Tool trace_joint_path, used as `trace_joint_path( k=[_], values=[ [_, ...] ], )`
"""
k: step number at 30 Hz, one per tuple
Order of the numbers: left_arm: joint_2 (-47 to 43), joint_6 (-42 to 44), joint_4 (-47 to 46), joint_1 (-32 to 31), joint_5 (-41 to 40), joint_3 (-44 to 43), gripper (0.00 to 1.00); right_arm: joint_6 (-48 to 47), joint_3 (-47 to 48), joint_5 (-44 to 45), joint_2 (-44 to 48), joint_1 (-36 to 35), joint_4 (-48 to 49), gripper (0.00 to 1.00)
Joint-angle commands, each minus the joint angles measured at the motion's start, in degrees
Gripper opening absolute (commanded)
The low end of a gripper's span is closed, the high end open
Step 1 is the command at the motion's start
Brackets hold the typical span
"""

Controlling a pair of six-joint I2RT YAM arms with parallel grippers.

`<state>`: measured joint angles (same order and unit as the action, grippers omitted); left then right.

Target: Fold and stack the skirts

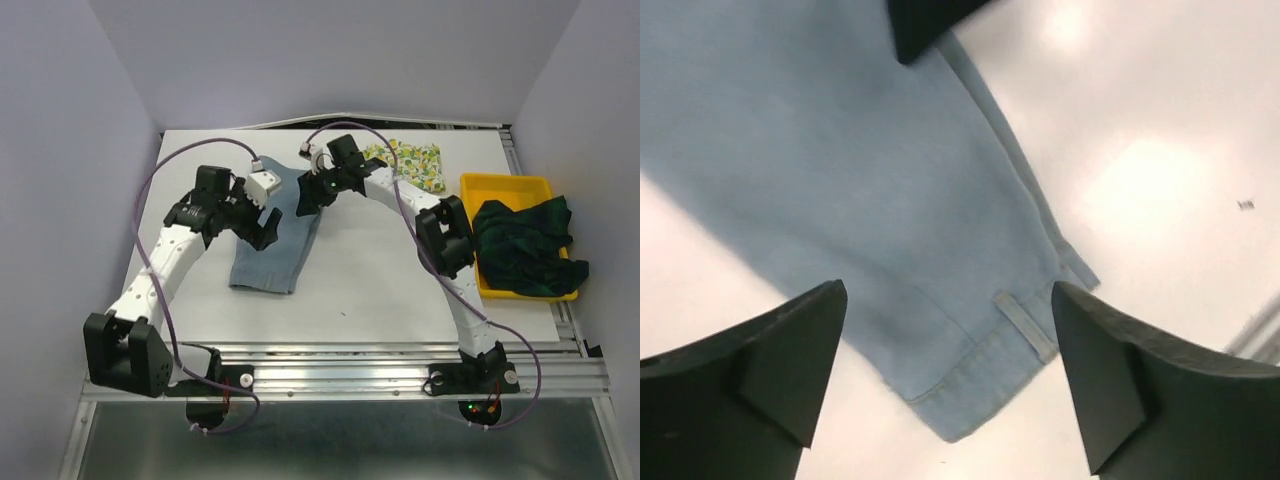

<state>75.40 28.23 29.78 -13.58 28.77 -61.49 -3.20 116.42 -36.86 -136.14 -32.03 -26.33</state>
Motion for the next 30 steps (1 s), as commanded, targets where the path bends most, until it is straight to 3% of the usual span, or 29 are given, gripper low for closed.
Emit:
trace_joint_path(
  k=[1,3,4,5,7,10,11,14,20,23,27,30],
  values=[
    [-6.13,-3.53,-7.27,1.19,-5.56,-1.44,0.99,10.92,-0.84,-10.32,6.59,-0.49,8.56,0.70],
    [-6.84,-3.88,-12.78,3.63,-5.22,-0.39,0.98,16.09,-2.59,-13.31,6.58,-0.49,12.15,0.69],
    [-5.97,-3.80,-14.12,4.52,-1.65,-0.82,0.90,17.69,-3.91,-13.85,6.93,-0.49,13.57,0.69],
    [-2.22,-4.58,-15.53,5.49,-0.22,-1.78,0.73,19.18,-5.05,-14.37,7.11,-0.49,14.89,0.69],
    [3.67,-7.73,-16.07,6.72,0.40,-5.37,0.63,24.09,-7.33,-15.43,6.94,-0.49,18.22,0.69],
    [19.66,-12.13,-12.30,11.90,11.88,-17.75,0.55,27.02,-8.76,-16.22,5.01,-1.10,21.49,0.69],
    [28.14,-14.23,-10.64,13.05,19.49,-25.09,0.50,26.93,-8.67,-16.40,3.35,-1.10,21.58,0.69],
    [39.18,-22.50,-10.18,17.09,26.92,-38.29,0.43,23.69,-8.23,-15.44,0.27,-1.10,20.10,0.69],
    [60.44,-34.46,-17.47,17.89,27.57,-54.68,0.33,13.58,-5.15,-9.55,-4.48,-1.10,12.36,0.69],
    [65.39,-38.15,-19.40,18.42,26.08,-58.46,0.32,10.51,-4.98,-7.79,-6.68,-0.58,10.17,0.70],
    [70.84,-36.33,-17.05,18.68,23.79,-61.64,0.30,1.56,-0.43,-2.35,-9.67,-0.58,2.26,0.69],
    [68.94,-30.63,-13.35,19.29,20.98,-60.94,0.29,-1.89,4.23,1.70,-12.48,1.53,-3.11,0.68]
  ],
)
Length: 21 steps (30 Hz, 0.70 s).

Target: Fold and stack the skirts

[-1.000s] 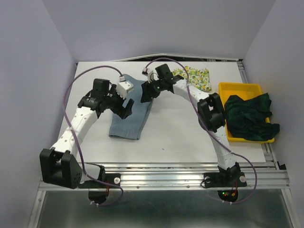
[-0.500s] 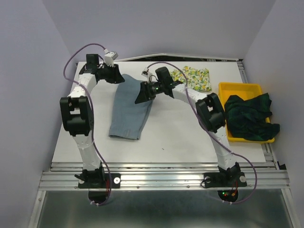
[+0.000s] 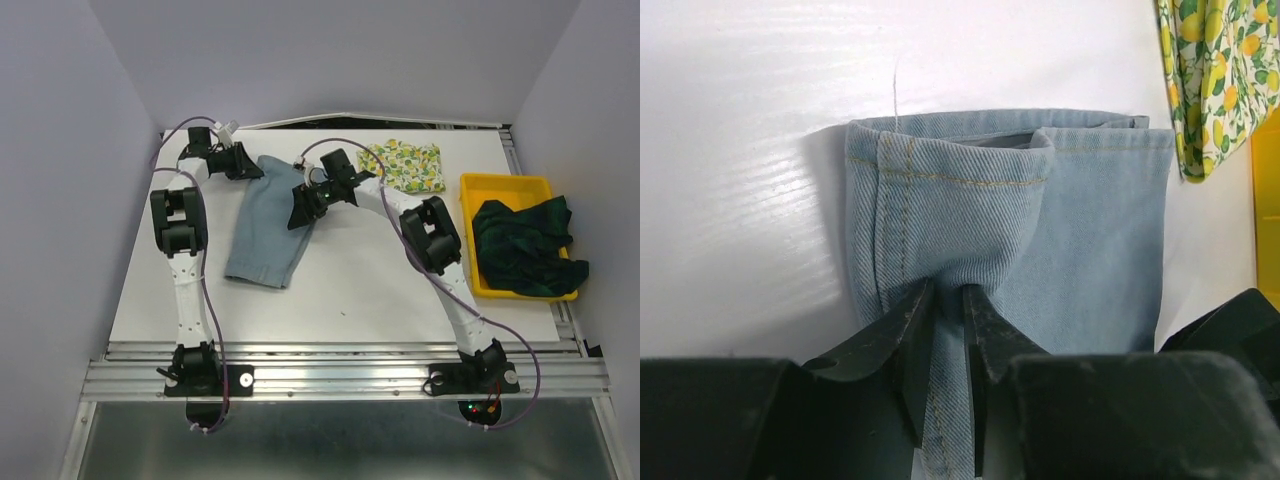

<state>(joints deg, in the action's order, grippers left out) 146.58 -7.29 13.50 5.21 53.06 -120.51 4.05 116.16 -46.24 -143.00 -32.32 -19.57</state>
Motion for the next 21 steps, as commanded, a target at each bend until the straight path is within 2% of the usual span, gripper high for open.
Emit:
trace_joint_path(
  k=[1,6,10,11,13,14,16,18,19,20,21],
  values=[
    [-3.92,6.57,3.72,0.76,-4.09,-1.14,0.29,-9.67,5.56,11.69,-6.06,2.34,-11.52,0.68],
    [-19.13,13.43,2.23,5.06,-9.89,12.48,0.35,-14.42,8.99,16.09,-6.77,3.40,-14.87,0.64],
    [-22.56,26.95,14.87,7.44,-13.77,11.00,0.36,-18.37,10.49,17.49,-6.94,3.40,-16.29,0.63],
    [-23.70,33.07,16.81,7.70,-11.86,11.87,0.38,-18.90,10.84,17.59,-6.86,3.40,-16.72,0.63],
    [-27.39,36.55,20.77,7.53,-10.61,13.01,0.46,-19.61,12.25,17.15,-6.15,3.40,-17.08,0.64],
    [-28.45,36.99,21.74,7.53,-8.52,13.89,0.47,-19.52,12.95,15.49,-5.72,3.40,-17.86,0.64],
    [-30.65,44.35,29.54,6.75,-4.64,13.72,0.49,-17.96,13.83,12.42,-3.36,3.40,-19.01,0.64],
    [-34.75,48.66,33.50,4.55,-7.69,16.87,0.51,-16.46,12.35,6.10,-0.72,3.40,-18.49,0.65],
    [-37.14,53.99,33.35,1.76,-11.19,22.80,0.53,-13.49,9.81,2.24,2.08,3.40,-17.00,0.65],
    [-39.86,56.31,32.39,0.08,-13.40,22.86,0.53,-11.98,8.48,2.21,3.42,3.40,-16.03,0.66],
    [-46.41,61.20,29.25,-1.68,-15.77,31.04,0.55,-10.22,7.34,-1.54,4.56,3.40,-15.24,0.66]
  ],
)
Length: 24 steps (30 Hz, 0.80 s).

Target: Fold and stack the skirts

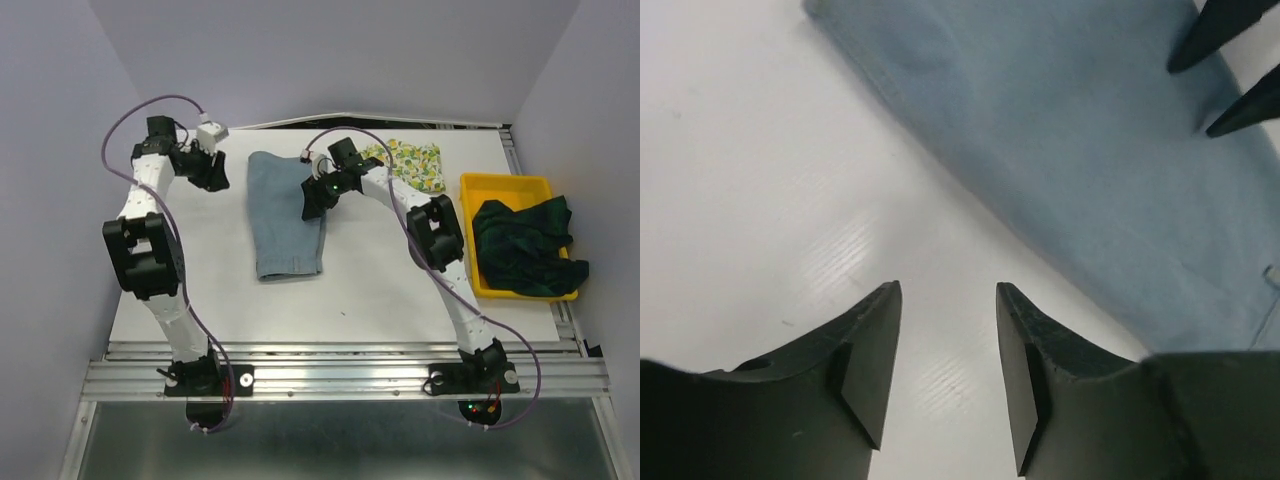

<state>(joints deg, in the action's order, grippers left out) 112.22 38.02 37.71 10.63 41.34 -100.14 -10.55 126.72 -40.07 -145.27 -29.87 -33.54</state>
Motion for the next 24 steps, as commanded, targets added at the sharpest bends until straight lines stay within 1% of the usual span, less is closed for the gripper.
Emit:
trace_joint_path(
  k=[1,2,3,4,5,6,7,8,9,10,11,15,18,20,21,24],
  values=[
    [-18.90,18.82,2.39,-10.34,-8.78,19.37,0.58,8.22,-5.14,-10.96,8.32,0.95,-0.13,0.65],
    [-18.97,21.63,2.36,-13.33,-11.08,19.45,0.58,9.74,-5.86,-10.99,8.34,0.95,-0.04,0.65],
    [-25.24,24.44,0.62,-15.36,-13.37,27.55,0.63,10.36,-6.82,-14.73,9.38,0.95,0.14,0.65],
    [-28.43,28.82,0.00,-19.12,-17.05,30.76,0.65,15.33,-9.44,-16.33,10.00,0.95,1.36,0.64],
    [-33.51,30.26,-1.58,-20.81,-18.22,36.62,0.71,16.86,-11.30,-18.35,11.40,0.95,2.76,0.64],
    [-35.74,30.44,-2.72,-22.66,-19.53,39.38,0.73,18.53,-13.49,-19.24,12.11,0.17,6.08,0.64],
    [-37.85,30.45,-4.04,-24.68,-21.02,41.49,0.74,18.80,-15.34,-19.86,12.73,-0.45,7.07,0.64],
    [-39.78,28.97,-5.53,-28.96,-23.82,45.43,0.74,18.72,-17.88,-20.13,13.08,-0.98,7.61,0.64],
    [-43.02,27.73,-9.20,-31.00,-25.42,47.64,0.77,18.46,-18.60,-20.04,12.91,-0.98,7.79,0.64],
    [-44.36,26.16,-11.50,-33.20,-27.35,49.75,0.77,18.11,-19.05,-19.96,12.65,-1.77,7.70,0.63],
    [-45.16,23.88,-14.39,-37.22,-31.20,53.34,0.78,18.02,-19.40,-19.78,12.12,-1.77,7.70,0.64],
    [-46.75,19.21,-21.25,-43.22,-36.76,60.13,0.78,16.88,-18.44,-17.59,8.88,-2.39,8.75,0.63],
    [-45.26,17.10,-26.18,-46.39,-40.19,64.00,0.78,15.04,-17.56,-15.83,7.38,-2.39,8.05,0.63],
    [-43.85,16.13,-29.00,-46.84,-42.38,65.33,0.78,13.11,-16.86,-14.69,6.24,-2.39,6.22,0.63],
    [-41.93,15.51,-31.80,-47.02,-43.35,66.29,0.78,12.66,-16.94,-14.16,5.97,-2.39,5.94,0.63],
    [-37.89,14.28,-36.29,-47.20,-45.20,67.35,0.78,11.25,-17.38,-12.93,5.18,-2.39,4.63,0.63]
  ],
)
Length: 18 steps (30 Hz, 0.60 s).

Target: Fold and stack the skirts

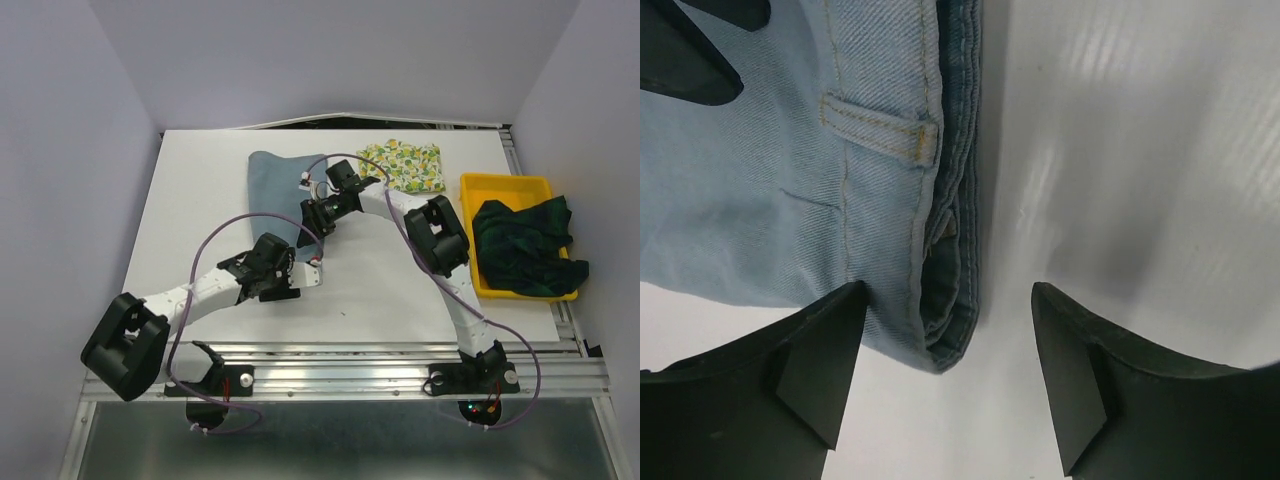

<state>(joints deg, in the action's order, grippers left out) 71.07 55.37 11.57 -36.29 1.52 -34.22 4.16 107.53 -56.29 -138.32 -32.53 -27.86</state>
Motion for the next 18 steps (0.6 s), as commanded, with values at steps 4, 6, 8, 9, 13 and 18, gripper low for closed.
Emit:
trace_joint_path(
  k=[4,6,8,9,13,18],
  values=[
    [7.40,-2.38,-14.82,-0.27,-7.22,2.66,0.71,-7.50,1.72,4.87,-2.65,0.28,-2.64,0.63],
    [9.86,-1.77,-16.31,-0.27,-7.67,3.28,0.66,-8.47,1.72,5.40,-3.09,0.28,-3.25,0.63],
    [11.19,-1.06,-16.93,-0.27,-7.67,3.54,0.56,-9.26,1.72,5.75,-3.71,0.28,-3.78,0.63],
    [11.81,-1.32,-16.50,-0.27,-7.32,2.93,0.51,-9.52,1.72,5.84,-3.88,0.28,-4.04,0.63],
    [12.52,-2.02,-13.16,-0.09,-5.21,0.91,0.16,-9.88,1.72,5.05,-4.24,0.28,-4.57,0.62],
    [9.02,-2.38,-4.75,-0.09,-2.93,-2.25,0.00,-10.05,2.60,4.44,-3.98,0.28,-5.36,0.62]
  ],
)
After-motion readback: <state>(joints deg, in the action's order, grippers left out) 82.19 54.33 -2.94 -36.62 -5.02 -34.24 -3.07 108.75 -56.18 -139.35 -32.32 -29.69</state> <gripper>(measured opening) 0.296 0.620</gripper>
